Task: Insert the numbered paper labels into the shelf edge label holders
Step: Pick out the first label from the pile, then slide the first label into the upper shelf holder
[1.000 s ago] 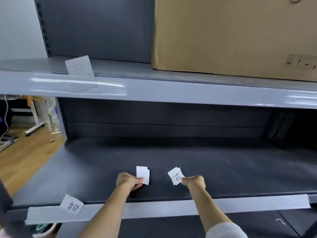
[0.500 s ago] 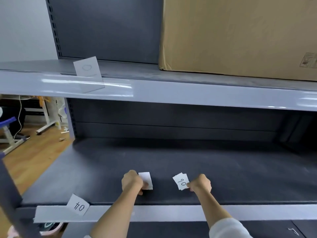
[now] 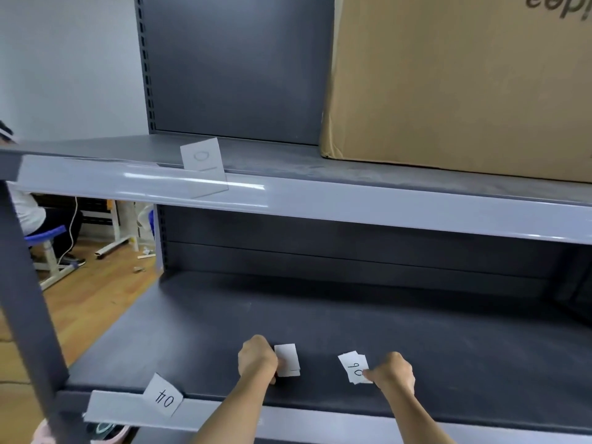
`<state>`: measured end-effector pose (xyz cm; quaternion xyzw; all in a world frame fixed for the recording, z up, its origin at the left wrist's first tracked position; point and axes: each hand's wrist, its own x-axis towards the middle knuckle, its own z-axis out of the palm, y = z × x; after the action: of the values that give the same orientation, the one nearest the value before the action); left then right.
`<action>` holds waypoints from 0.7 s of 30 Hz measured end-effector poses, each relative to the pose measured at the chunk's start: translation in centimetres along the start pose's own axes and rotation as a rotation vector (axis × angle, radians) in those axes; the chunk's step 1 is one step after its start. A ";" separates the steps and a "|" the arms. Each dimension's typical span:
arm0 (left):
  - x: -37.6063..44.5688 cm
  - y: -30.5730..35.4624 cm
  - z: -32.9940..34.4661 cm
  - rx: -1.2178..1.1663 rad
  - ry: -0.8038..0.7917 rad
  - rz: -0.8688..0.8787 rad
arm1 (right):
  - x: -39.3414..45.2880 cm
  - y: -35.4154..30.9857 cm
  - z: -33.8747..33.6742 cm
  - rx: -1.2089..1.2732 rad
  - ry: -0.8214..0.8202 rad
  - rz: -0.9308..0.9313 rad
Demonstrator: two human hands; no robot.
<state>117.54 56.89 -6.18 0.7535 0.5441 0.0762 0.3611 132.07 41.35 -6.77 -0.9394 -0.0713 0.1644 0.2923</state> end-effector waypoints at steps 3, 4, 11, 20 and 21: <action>-0.4 -0.2 -1.0 -0.009 0.015 -0.003 | -0.2 -0.1 -0.3 0.031 0.004 -0.004; -0.6 -0.3 -1.3 -0.017 0.014 0.005 | -0.3 -0.2 -0.4 0.034 0.005 -0.007; -2.6 -1.5 -2.7 -0.141 -0.107 0.224 | -2.2 -0.4 -0.8 0.079 0.004 -0.059; -5.9 -6.4 -7.7 -0.374 -0.031 0.293 | -7.6 -0.7 0.5 0.221 -0.032 -0.251; -6.1 -7.2 -8.2 -0.383 -0.036 0.300 | -8.4 -0.8 0.8 0.198 -0.031 -0.245</action>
<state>105.47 56.39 -3.02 0.7449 0.3951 0.2176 0.4917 123.92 40.50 -4.65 -0.8876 -0.1732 0.1481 0.4004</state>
